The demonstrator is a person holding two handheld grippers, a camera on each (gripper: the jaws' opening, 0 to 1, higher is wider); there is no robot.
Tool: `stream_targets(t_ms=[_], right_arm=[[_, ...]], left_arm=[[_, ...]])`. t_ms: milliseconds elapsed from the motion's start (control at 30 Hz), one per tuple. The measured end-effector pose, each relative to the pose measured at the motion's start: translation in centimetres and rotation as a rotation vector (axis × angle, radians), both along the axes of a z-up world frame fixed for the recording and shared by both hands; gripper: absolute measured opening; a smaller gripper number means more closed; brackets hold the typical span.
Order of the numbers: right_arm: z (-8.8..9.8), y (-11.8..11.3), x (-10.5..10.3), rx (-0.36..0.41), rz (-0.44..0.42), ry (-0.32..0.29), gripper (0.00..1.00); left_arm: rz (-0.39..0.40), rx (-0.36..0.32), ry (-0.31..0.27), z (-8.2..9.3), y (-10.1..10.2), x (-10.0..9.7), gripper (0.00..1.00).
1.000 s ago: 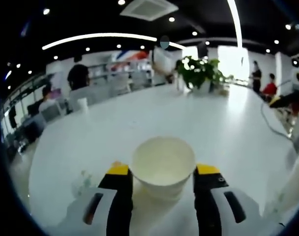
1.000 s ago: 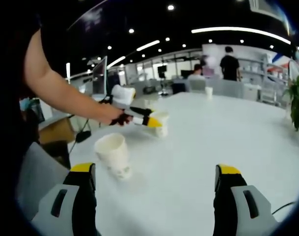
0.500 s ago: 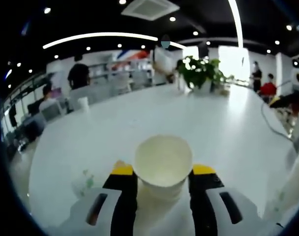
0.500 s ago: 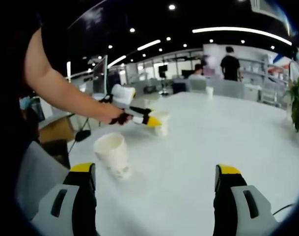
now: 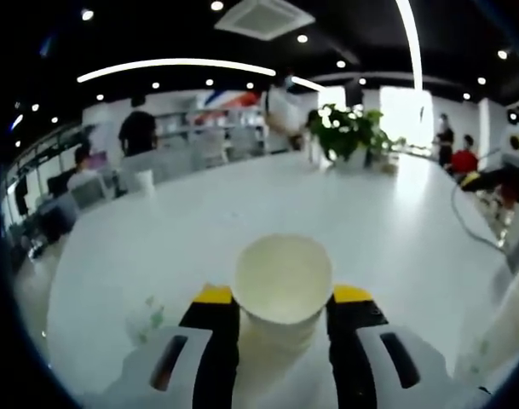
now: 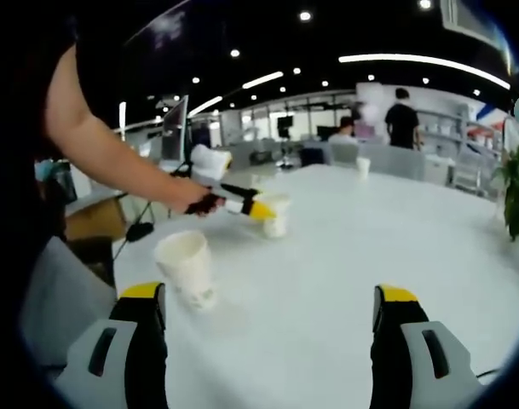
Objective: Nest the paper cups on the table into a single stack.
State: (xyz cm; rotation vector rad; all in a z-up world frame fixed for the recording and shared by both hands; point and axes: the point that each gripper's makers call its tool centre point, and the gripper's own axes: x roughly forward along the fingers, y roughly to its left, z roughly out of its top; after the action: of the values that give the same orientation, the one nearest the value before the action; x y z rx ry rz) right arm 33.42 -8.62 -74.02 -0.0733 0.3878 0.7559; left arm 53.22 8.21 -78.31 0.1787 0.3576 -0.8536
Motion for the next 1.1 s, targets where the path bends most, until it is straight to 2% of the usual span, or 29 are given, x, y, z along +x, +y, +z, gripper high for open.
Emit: stream_targets(t_ms=[467,700,967,1100], right_arm=[[-0.4,0.1,-0.3,-0.028,0.031,-0.009,1.00],[-0.1,-0.1,-0.1,-0.035,0.033,-0.024,1.00],[0.3,0.2,-0.1,-0.013,0.040,-0.017,1.00],[0.4,0.3,-0.2,-0.009,0.044,-0.014,1.00]], left_arm=[[-0.020,-0.010,-0.011,1.6,-0.2,-0.2,0.37],[-0.026,-0.022,0.001,2.3,0.1,-0.1,0.37],[-0.028,-0.038,0.002,3.8,0.4,0.2,0.37],[-0.011,-0.079,0.012,5.0,0.7,0.5,0.37]])
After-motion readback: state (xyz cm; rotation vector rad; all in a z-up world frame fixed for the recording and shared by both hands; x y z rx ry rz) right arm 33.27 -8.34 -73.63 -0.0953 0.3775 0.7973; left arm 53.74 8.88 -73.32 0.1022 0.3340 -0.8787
